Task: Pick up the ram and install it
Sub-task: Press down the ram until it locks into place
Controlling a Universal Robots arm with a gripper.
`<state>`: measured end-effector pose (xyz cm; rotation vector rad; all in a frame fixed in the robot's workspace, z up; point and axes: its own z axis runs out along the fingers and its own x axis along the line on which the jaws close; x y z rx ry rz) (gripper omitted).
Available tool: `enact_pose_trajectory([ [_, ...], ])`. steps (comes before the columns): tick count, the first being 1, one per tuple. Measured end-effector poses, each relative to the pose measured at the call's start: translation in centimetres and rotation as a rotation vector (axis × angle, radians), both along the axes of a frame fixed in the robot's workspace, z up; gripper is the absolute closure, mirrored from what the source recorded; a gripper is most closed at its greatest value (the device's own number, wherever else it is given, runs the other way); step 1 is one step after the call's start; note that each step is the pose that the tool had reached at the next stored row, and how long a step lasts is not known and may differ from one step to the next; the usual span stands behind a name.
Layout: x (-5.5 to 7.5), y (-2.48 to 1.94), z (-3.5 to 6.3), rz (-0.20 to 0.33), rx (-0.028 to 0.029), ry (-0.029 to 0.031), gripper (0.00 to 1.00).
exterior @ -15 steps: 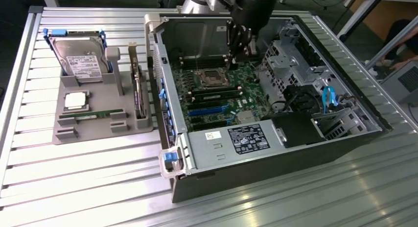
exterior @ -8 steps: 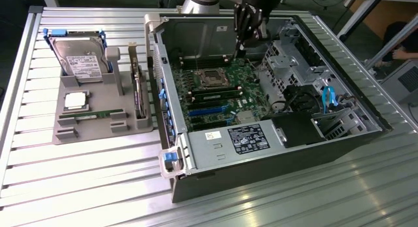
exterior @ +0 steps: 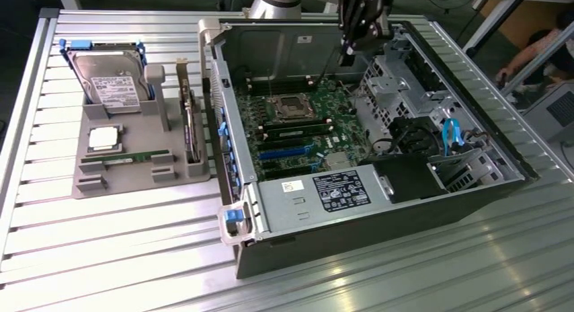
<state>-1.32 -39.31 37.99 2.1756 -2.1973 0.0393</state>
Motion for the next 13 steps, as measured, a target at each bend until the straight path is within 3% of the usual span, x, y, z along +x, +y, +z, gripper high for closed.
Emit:
enact_pose_trajectory([
  [4, 3.0, 0.01, 0.00, 0.000, 0.0004, 0.0090, 0.90],
  [13, 3.2, 0.00, 0.00, 0.002, 0.0003, 0.0098, 0.90],
])
